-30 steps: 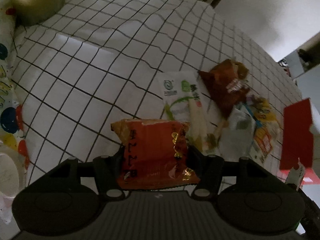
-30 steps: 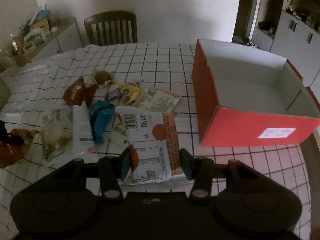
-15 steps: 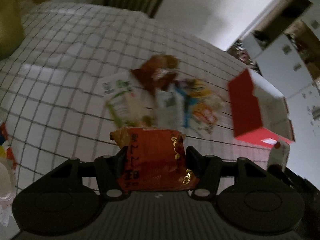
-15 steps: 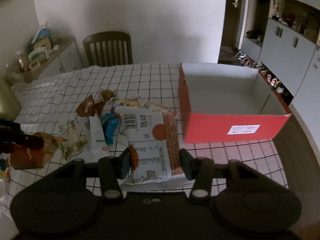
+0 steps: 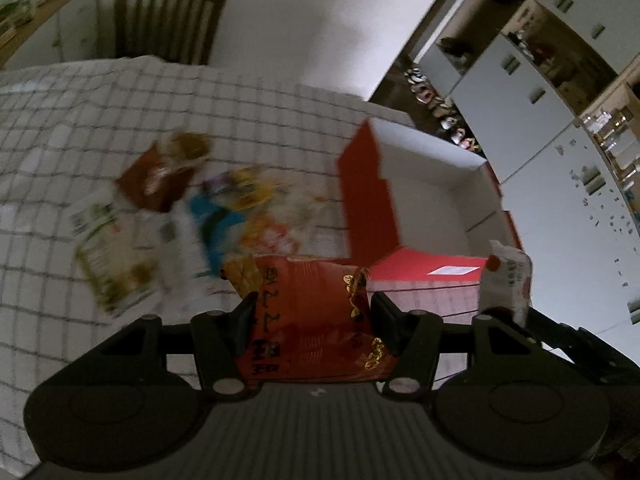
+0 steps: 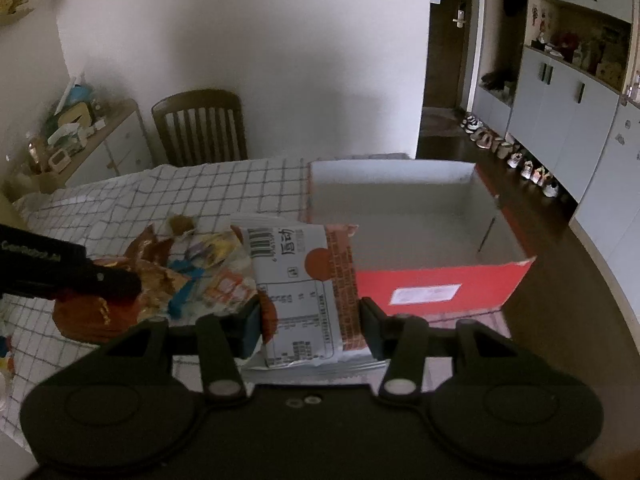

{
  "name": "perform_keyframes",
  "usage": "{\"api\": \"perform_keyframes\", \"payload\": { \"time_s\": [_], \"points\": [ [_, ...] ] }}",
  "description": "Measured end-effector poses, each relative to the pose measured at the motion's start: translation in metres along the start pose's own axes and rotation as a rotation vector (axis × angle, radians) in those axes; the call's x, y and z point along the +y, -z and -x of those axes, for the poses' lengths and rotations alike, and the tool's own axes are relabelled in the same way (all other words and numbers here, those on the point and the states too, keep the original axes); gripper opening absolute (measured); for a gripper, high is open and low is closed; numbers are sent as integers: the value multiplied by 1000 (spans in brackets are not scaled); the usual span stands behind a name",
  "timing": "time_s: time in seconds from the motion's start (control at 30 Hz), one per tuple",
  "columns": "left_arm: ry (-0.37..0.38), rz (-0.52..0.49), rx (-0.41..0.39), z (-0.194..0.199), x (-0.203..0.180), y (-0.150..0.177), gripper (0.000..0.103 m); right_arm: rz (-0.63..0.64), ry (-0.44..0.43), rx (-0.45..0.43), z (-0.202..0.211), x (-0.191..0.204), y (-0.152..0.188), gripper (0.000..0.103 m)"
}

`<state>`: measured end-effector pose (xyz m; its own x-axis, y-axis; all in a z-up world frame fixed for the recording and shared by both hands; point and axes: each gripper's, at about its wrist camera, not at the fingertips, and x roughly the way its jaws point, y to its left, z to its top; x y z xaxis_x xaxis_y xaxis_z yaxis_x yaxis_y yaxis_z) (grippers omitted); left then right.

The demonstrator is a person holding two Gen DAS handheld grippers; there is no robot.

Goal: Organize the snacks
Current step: 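Carry the red chip bag and white-orange packet over the red box with both grippers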

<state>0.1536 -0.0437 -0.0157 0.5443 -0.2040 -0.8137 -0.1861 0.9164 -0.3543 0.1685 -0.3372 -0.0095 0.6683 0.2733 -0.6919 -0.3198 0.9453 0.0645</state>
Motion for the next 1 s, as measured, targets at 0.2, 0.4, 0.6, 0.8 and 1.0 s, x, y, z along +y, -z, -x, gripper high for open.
{"api": "perform_keyframes", "payload": {
  "time_s": [0.2,0.4,0.6,0.8,1.0],
  "points": [
    [1,-36,-18,-28,-61,-21,59,6,-5,2,-12,-44,-18,49],
    [11,-85,-39,-59,-115,-45,59,12,-1,4,-30,-86,-36,49],
    [-10,-118,-42,-92,-153,-69,59,1,-4,22,-53,-120,-52,49],
    [-64,-110,-28,-130,-167,-89,58,18,-2,48,-81,-137,-62,49],
    [-84,-126,-10,-162,-175,-104,58,28,5,89,-110,-146,-71,49]
  ]
}}
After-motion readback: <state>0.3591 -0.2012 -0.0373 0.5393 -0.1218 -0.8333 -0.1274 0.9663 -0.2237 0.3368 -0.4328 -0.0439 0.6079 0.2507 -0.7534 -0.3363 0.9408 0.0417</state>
